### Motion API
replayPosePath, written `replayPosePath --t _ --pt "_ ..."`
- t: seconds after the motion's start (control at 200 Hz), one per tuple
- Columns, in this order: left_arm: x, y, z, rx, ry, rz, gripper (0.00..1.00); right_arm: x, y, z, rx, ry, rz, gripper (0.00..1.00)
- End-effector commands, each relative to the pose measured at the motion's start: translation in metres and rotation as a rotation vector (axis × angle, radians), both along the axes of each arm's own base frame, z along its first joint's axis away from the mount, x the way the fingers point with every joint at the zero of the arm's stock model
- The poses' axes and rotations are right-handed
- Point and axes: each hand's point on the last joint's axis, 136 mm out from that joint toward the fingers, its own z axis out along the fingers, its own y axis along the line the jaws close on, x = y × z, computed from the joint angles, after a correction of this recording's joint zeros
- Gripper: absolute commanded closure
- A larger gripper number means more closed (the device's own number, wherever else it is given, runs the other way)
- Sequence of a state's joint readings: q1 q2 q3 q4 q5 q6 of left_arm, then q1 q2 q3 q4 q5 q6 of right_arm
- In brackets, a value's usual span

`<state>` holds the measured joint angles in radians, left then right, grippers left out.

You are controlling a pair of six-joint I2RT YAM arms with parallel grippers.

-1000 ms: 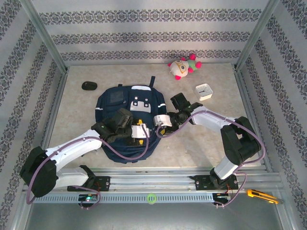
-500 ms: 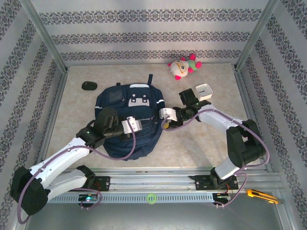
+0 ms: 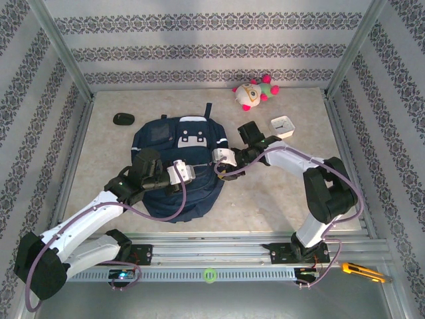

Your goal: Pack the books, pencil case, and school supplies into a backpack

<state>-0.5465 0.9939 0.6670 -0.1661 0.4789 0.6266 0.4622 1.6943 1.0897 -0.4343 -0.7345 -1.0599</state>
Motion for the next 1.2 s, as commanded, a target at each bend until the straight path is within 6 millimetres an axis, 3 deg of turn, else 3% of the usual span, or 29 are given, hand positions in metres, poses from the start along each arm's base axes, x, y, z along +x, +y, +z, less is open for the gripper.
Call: replayPosePath --t 0.0,0.235,0.48,0.784,1.004,1.139,1.199 --pt "0.007 -0.009 0.035 -0.107 -0.089 -0.03 0.95 -0.001 0.008 0.011 0.029 0.071 -0.009 0.56" --pt "0.008 -0.012 0.045 -0.149 -0.094 -0.025 0.95 -0.003 0.02 0.011 0.012 0.141 -0.069 0.62" --pt "0.006 -0.006 0.04 -0.108 -0.089 -0.024 0.96 0.025 0.006 0.012 0.0 0.096 -0.249 1.0" --pt "-0.009 0.002 0.029 -0.051 -0.049 -0.047 0.98 0.09 -0.035 0.02 -0.017 -0.02 -0.543 1.0" --pt "-0.026 -0.002 0.026 -0.062 0.002 -0.123 1.0 0.13 -0.043 0.015 -0.005 -0.049 -0.665 1.0" --pt "-0.021 -0.001 0.026 -0.071 -0.015 -0.095 1.0 0.124 -0.043 0.019 -0.005 -0.099 -0.613 1.0" --pt "-0.019 -0.001 0.026 -0.085 -0.027 -0.081 1.0 0.11 -0.045 0.026 0.001 -0.125 -0.565 0.81"
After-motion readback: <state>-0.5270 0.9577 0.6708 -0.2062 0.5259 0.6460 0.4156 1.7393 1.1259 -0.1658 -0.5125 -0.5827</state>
